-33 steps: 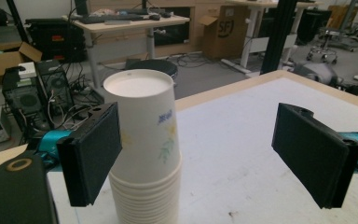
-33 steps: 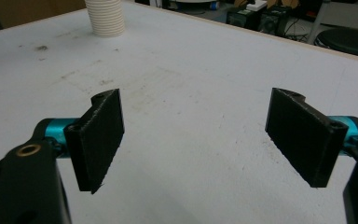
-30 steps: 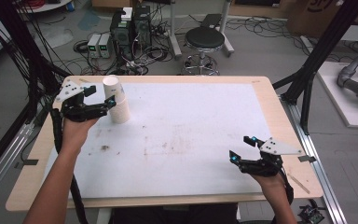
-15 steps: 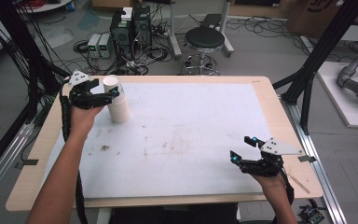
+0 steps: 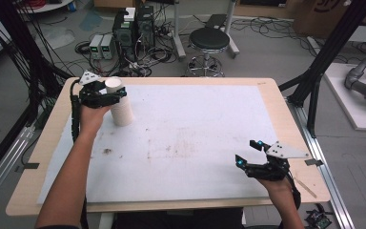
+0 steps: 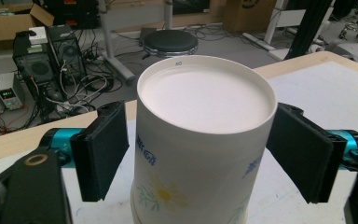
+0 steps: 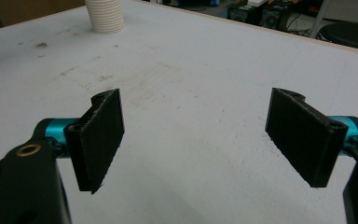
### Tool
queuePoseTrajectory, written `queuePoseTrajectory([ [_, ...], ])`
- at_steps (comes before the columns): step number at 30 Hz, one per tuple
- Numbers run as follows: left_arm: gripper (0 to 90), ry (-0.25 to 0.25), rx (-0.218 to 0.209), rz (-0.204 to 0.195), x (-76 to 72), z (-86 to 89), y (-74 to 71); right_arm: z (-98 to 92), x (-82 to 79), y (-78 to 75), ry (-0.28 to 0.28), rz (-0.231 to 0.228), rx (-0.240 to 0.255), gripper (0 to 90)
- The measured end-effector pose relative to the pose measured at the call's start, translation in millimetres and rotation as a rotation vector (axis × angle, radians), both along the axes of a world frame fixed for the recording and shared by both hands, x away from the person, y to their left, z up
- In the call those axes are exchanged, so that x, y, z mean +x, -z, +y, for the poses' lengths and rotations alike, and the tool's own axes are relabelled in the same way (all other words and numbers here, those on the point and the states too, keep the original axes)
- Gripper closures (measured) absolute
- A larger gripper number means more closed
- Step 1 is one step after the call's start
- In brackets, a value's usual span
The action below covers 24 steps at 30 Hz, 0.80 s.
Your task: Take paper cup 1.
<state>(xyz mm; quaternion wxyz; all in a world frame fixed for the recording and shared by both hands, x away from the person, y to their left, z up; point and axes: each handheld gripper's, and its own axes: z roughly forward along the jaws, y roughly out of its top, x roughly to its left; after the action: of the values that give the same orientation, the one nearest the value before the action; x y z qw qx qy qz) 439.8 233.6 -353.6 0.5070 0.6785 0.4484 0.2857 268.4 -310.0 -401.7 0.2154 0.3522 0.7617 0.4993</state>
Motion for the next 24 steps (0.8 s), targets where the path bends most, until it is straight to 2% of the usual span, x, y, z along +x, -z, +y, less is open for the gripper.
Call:
queuePoseTrajectory([
  [4, 30.6, 0.008, -0.003, -0.006, 0.7, 1.0, 0.7, -1.0, -0.2, 0.2, 0.003, 0.001, 0.001, 19.8],
  [12, 31.3, 0.013, 0.008, -0.012, -0.3, 0.9, -4.7, -1.4, -0.2, 0.0, 0.002, -0.002, -0.001, 19.8],
  [16, 32.2, 0.019, -0.003, -0.042, -3.6, 1.3, -15.3, -0.6, 0.1, 0.2, 0.0, 0.003, -0.001, 19.8],
  [21, 33.0, 0.013, 0.001, -0.053, -6.1, 4.4, -25.5, -0.3, -0.2, -0.4, 0.0, 0.005, 0.003, 20.0],
  [23, 33.3, 0.009, -0.007, -0.08, -9.1, 6.2, -36.0, -0.6, -0.3, -0.7, 0.0, 0.005, 0.002, 20.0],
  [24, 33.5, 0.009, -0.007, -0.08, -9.1, 6.2, -36.0, -0.6, -0.3, -0.7, 0.0, 0.005, 0.002, 20.0],
])
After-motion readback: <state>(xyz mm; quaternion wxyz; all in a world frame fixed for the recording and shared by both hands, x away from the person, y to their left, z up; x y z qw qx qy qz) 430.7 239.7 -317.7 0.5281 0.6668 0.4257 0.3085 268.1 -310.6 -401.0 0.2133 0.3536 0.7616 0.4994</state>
